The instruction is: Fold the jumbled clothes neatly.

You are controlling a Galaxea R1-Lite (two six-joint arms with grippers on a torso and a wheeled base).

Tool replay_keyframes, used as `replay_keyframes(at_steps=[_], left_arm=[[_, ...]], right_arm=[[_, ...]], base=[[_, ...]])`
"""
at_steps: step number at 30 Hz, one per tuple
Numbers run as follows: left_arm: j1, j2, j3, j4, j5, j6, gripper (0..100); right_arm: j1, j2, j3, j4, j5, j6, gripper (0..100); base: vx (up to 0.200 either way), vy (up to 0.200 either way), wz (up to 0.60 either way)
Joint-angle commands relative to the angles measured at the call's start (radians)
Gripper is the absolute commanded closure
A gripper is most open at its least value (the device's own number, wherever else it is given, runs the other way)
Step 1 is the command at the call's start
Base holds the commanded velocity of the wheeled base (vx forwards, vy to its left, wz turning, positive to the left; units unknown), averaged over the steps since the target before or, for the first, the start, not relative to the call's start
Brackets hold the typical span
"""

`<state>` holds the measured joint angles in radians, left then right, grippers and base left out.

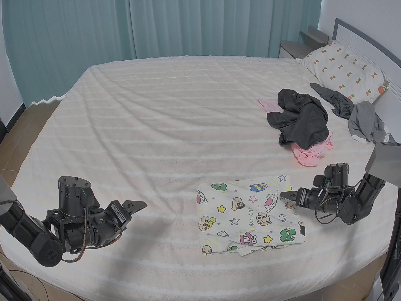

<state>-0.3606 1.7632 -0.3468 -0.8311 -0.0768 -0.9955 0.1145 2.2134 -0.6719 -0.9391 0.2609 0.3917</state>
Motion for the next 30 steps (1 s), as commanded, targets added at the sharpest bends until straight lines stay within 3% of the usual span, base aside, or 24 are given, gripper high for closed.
replay_keyframes(at_steps=[1, 18, 19, 30], left_arm=[[0.000, 0.001, -0.001, 0.000, 0.000, 0.000, 0], [0.000, 0.012, -0.001, 0.000, 0.002, 0.000, 0], [0.002, 0.012, -0.001, 0.000, 0.002, 0.000, 0], [0.002, 0.013, -0.001, 0.000, 0.002, 0.000, 0]], right_arm=[[0.005, 0.009, -0.003, -0.001, 0.001, -0.001, 0], [0.045, 0.051, -0.051, 0.013, 0.006, -0.002, 0], [0.045, 0.052, -0.052, 0.016, 0.006, -0.001, 100], [0.008, 0.037, -0.048, 0.003, -0.003, 0.004, 100]], base=[[0.000, 0.000, 0.00], [0.000, 0.000, 0.00], [0.000, 0.000, 0.00], [0.000, 0.000, 0.00]])
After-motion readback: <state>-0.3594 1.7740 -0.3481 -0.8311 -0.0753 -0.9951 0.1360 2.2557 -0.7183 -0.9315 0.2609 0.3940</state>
